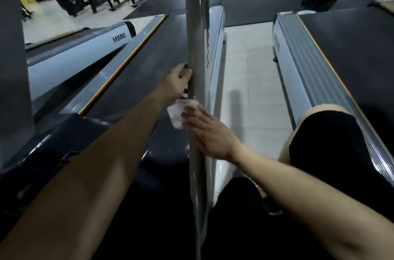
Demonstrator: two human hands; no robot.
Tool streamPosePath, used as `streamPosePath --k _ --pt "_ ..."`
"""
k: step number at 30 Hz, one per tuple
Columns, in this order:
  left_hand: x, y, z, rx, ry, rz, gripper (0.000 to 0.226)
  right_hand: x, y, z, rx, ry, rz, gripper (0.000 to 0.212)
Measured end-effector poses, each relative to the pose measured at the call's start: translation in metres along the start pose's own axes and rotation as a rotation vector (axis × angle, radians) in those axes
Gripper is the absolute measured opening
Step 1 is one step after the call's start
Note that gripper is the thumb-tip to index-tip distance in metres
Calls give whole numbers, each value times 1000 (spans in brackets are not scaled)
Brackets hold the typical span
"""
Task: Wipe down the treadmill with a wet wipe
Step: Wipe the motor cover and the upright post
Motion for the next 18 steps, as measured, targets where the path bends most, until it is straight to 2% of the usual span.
streamPosePath --k 3,5,9,12,15,18 --pt "-3 -2 6 -12 -27 -38 40 -23 12 -52 -93 -139 65 44" --pt "-2 -3 10 -23 -5 46 40 -11 7 -55 -84 -182 63 42" --pt "7 -14 13 36 138 355 45 27 -20 -4 117 5 29 43" --pt "23 -27 11 68 236 586 42 49 -40 42 240 71 6 40" --pt "44 -51 11 115 313 645 49 66 -68 86 362 118 1 14" --pt "67 -77 12 176 347 710 45 92 -98 120 440 272 14 17"
Point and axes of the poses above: each hand's wrist, its own z-axis towards the middle knuckle, its own y-axis out of the palm, x = y × z, the point moved 4 cm from there along z, towards the middle knuckle, and after that the axes turned 9 degrees about x, right-handed, at the moved point
